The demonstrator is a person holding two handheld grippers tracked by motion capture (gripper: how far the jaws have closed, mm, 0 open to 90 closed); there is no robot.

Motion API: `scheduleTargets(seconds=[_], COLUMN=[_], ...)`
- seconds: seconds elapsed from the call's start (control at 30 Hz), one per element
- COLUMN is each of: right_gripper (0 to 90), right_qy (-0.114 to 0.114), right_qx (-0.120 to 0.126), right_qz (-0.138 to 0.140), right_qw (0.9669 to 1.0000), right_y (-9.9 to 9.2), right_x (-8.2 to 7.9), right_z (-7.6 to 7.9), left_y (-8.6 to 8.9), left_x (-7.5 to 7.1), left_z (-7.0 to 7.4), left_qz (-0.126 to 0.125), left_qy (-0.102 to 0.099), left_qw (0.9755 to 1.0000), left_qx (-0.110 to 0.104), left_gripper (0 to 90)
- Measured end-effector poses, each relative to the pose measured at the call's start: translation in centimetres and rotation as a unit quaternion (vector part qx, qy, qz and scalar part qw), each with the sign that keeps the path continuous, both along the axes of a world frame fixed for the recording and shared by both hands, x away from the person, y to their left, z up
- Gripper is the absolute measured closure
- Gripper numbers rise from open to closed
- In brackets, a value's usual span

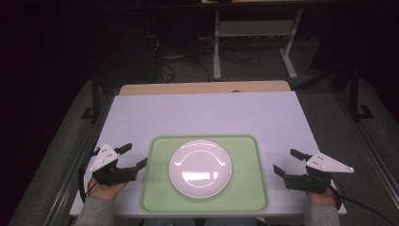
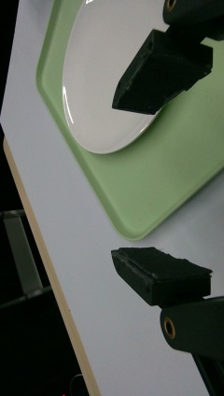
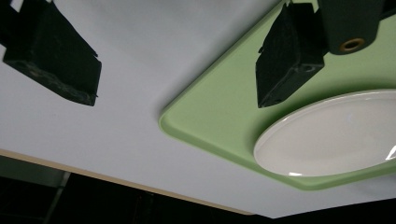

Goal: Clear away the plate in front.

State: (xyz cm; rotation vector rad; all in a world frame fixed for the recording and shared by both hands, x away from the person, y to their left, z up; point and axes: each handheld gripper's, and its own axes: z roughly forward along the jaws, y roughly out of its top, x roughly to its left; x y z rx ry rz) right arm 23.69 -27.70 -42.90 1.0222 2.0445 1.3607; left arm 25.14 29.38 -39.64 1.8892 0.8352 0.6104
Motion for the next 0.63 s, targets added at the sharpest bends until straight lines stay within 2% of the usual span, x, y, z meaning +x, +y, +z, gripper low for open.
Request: scheduleTargets(seconds=[0.17,0.37,0.63], right_gripper=[13.3,13.3,13.3], right_qy=[0.006,0.007,0.008], right_qx=[-0.005,-0.015,-0.019], right_qz=[0.005,0.018,0.024], right_qw=[1.0000,0.9997,0.9995], right_y=[0.3,0.7,0.9], right_x=[0.1,0.2,0.2], right_z=[-0.1,-0.1,-0.1], left_y=[0.2,0.2,0.4], left_x=[0.0,0.0,-0.1], left_z=[-0.6,-1.4,-1.4], left_qz=[-0.001,0.000,0.003], left_qy=[0.000,0.012,0.006], left_qw=[1.0000,0.9998,0.9999], left_qx=[0.005,0.014,0.010], left_gripper=[21.9,22.8,22.9])
